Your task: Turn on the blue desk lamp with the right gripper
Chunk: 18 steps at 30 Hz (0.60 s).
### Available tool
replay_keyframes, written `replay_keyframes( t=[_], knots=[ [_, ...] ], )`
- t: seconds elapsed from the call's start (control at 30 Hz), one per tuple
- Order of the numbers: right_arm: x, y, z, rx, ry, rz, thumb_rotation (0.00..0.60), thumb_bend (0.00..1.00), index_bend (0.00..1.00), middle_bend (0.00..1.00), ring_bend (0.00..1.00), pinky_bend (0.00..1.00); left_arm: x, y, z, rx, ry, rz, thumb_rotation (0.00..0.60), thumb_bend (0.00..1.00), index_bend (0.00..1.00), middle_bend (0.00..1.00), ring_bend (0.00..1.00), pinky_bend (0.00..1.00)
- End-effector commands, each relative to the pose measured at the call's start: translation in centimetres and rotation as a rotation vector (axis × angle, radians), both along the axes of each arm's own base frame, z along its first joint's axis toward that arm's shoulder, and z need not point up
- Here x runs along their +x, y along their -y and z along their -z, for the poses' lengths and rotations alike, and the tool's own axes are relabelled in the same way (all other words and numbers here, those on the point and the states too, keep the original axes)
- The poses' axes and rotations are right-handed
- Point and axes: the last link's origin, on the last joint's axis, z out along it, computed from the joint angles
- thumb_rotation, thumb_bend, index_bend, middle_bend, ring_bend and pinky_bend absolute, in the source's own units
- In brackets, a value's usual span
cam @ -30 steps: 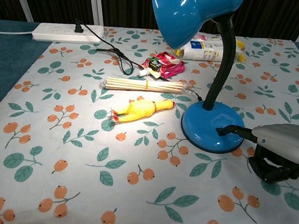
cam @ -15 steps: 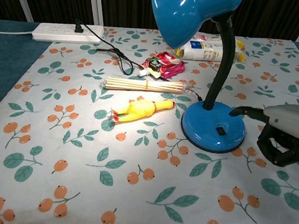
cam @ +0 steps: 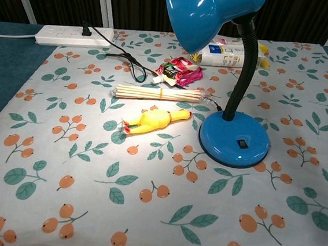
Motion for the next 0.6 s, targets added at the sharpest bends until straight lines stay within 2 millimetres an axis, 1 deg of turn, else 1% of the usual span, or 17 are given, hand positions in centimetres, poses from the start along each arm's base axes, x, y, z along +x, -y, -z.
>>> replay_keyframes(
  t=[0.03, 0.1, 0.23, 0.43, 0.6],
  knots=[
    [-2.3, -1.7, -2.2, -0.067, -0.011, -0.009, 0.600, 0.31, 0.00, 0.06, 0.21, 0.17, 0.0, 0.0, 0.0, 0.000, -0.001, 0.001, 0.600, 0.28, 0.03, 0.00, 0.01, 0.00],
    [-3.8, -2.6, -2.9, -0.077, -0.028, 0.002, 0.600, 0.30, 0.00, 0.06, 0.20, 0.17, 0.1, 0.0, 0.0, 0.002, -0.002, 0.003, 0.600, 0.28, 0.03, 0.00, 0.01, 0.00],
    [-5.9, -4.0, -3.6, -0.095, -0.056, 0.032, 0.600, 0.30, 0.00, 0.04, 0.15, 0.17, 0.1, 0.0, 0.0, 0.004, -0.002, 0.004, 0.600, 0.28, 0.03, 0.00, 0.01, 0.00],
    [-8.0, -5.7, -4.0, -0.138, -0.054, 0.034, 0.600, 0.30, 0.00, 0.04, 0.15, 0.17, 0.1, 0.0, 0.0, 0.009, 0.003, 0.008, 0.600, 0.28, 0.03, 0.00, 0.01, 0.00],
    [-9.3, -6.8, -3.8, -0.161, -0.051, 0.048, 0.600, 0.30, 0.00, 0.04, 0.15, 0.17, 0.2, 0.0, 0.0, 0.009, 0.002, 0.014, 0.600, 0.28, 0.03, 0.00, 0.01, 0.00]
  ],
)
